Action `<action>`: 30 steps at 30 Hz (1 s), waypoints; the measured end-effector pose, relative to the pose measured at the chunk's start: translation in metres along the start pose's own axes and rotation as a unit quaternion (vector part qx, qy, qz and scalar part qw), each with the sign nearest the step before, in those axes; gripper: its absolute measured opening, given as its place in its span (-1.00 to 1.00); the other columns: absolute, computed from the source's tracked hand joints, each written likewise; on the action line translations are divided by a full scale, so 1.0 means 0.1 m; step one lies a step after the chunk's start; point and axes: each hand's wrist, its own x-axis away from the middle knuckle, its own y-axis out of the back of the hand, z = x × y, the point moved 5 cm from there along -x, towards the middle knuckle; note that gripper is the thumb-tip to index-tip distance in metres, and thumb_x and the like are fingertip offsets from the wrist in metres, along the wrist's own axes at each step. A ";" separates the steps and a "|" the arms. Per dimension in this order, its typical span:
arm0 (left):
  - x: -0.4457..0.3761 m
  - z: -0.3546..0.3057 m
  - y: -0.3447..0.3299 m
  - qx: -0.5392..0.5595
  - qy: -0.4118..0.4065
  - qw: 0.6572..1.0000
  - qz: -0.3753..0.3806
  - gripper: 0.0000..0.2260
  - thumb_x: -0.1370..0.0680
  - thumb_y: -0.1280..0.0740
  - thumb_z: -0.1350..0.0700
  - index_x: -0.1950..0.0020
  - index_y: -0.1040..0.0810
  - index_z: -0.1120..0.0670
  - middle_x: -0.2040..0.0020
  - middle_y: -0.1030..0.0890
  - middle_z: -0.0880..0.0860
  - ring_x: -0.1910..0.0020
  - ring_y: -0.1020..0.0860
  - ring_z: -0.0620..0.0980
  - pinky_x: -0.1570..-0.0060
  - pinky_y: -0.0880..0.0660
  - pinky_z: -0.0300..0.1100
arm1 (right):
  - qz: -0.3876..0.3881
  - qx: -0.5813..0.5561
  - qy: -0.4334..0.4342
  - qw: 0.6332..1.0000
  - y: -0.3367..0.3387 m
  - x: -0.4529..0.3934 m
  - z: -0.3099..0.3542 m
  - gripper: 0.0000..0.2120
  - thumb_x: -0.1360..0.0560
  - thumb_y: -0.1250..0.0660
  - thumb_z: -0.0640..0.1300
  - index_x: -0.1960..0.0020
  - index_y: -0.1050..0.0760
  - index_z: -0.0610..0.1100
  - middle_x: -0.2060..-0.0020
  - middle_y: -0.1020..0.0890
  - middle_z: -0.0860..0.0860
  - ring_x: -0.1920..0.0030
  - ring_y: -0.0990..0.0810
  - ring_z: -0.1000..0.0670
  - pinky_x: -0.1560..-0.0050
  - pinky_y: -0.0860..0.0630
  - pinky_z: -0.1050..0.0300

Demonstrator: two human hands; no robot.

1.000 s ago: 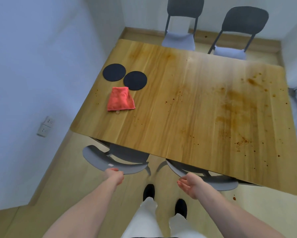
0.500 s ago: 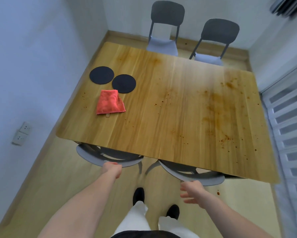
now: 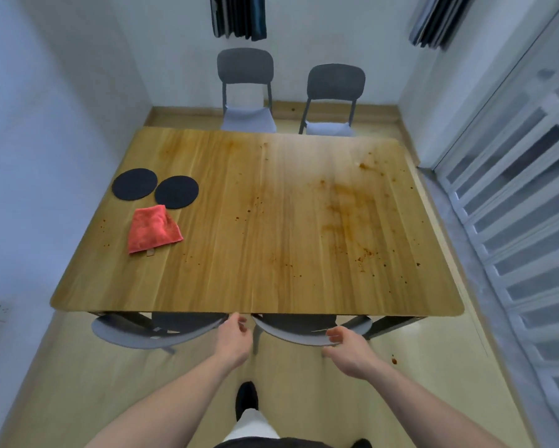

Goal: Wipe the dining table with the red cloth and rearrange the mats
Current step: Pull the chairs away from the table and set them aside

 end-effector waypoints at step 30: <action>0.32 -4.37 -1.78 -0.063 -0.199 0.978 0.020 -0.64 -0.61 -0.38 -0.01 -0.40 -0.47 -0.09 -0.44 -0.39 -0.14 -0.31 -0.46 -0.14 -0.31 -0.46 -0.21 | -0.069 -0.048 0.146 0.986 3.91 -0.43 -1.65 -0.50 -0.60 -0.36 0.07 -0.50 -0.35 0.12 -0.41 -0.47 0.13 -0.19 -0.57 0.11 -0.11 -0.57 0.18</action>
